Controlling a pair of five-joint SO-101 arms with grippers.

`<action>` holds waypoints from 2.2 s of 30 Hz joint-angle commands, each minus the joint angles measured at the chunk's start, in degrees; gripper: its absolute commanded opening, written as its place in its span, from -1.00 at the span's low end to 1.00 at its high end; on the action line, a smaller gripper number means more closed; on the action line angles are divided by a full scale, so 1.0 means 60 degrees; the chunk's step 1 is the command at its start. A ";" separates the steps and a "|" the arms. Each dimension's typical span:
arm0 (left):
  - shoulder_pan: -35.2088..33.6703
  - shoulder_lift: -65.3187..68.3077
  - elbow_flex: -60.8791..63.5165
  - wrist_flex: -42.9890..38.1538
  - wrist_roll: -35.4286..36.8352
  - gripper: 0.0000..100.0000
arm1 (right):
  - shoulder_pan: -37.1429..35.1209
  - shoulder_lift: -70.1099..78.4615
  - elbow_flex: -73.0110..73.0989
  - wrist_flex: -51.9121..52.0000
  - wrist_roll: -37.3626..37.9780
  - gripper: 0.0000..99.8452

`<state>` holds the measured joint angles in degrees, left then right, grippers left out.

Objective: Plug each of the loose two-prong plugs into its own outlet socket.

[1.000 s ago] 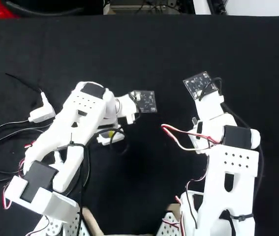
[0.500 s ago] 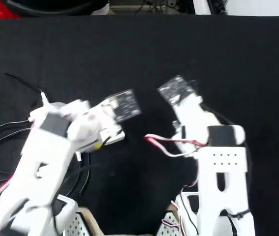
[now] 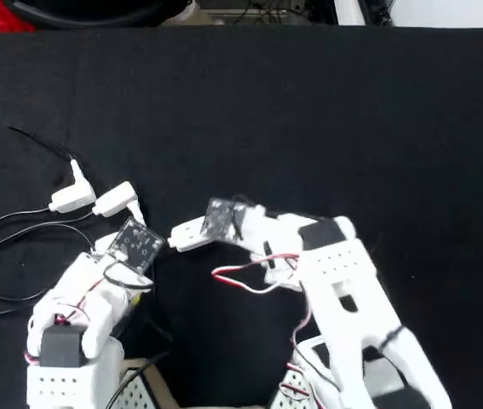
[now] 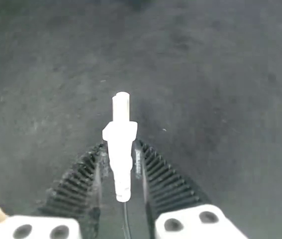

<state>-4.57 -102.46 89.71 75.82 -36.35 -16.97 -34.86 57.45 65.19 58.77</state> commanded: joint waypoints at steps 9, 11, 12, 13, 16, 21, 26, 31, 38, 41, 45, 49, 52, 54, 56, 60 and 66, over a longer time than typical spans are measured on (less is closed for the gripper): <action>-0.0418 0.0147 0.0769 -0.0821 -0.0645 -0.56 | 0.0117 0.3070 -0.2264 -0.0234 0.2227 -0.54; -0.0432 0.0147 0.0784 -0.0821 -0.0645 -0.56 | 0.0352 0.3231 -0.2762 -0.0220 0.1509 -0.55; -0.0447 0.0147 0.0784 -0.0821 -0.0645 -0.56 | 0.0469 0.3201 -0.2938 -0.0205 0.0864 -0.56; -0.0447 0.0147 0.0784 -0.0821 -0.0645 -0.56 | 0.0615 0.3128 -0.3099 -0.0088 0.0117 -0.58; -0.0447 0.0147 0.0799 -0.0821 -0.0659 -0.56 | 0.1040 0.2674 -0.3553 0.0806 -0.2799 -0.64; -0.0447 0.0147 0.0799 -0.0806 -0.0659 -0.56 | 0.1612 0.1941 -0.3890 0.2549 -0.7839 -0.65; -0.0462 0.0147 0.0799 -0.0806 -0.0659 -0.56 | 0.1128 0.2015 -0.3421 0.3048 -1.1297 -0.51; -0.0462 0.0147 0.0813 -0.0806 -0.0659 -0.56 | 0.0542 0.2527 -0.2762 0.2886 -1.3890 -0.16; -0.0462 0.0147 0.0813 -0.0806 -0.0659 -0.56 | 0.0484 0.4139 -0.3026 0.2081 -1.5927 -0.05; -0.0462 0.0147 0.0813 -0.0806 -0.0659 -0.56 | 0.0938 0.5121 -0.3055 0.0615 -1.6894 -0.05; -0.0462 0.0147 0.0813 -0.0806 -0.0659 -0.56 | 0.1304 0.6000 -0.3055 -0.0396 -1.7773 -0.05; -0.0462 0.0147 0.0813 -0.0821 -0.0659 -0.56 | 0.1231 0.6410 -0.3055 -0.0689 -1.8242 -0.05; -0.0462 0.0147 0.0813 -0.0821 -0.0659 -0.56 | 0.1099 0.6410 -0.3040 -0.0615 -1.8242 -0.07; -0.0462 0.0147 0.0813 -0.0821 -0.0659 -0.56 | 0.1070 0.6322 -0.3040 -0.0571 -1.8212 -0.16; -0.0462 0.0147 0.0813 -0.0821 -0.0659 -0.56 | 0.1070 0.6132 -0.3187 -0.0161 -1.8168 -0.33; -0.0462 0.0147 0.0813 -0.0806 -0.0674 -0.56 | 0.1187 0.5780 -0.3553 0.0703 -1.8066 -0.86; -0.0462 0.0147 0.0828 -0.0806 -0.0674 -0.56 | 0.1553 0.5648 -0.3875 0.1495 -1.6352 -0.98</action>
<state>-6.59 -101.85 94.73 72.04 -39.87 -9.23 1.71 38.64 69.67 -44.79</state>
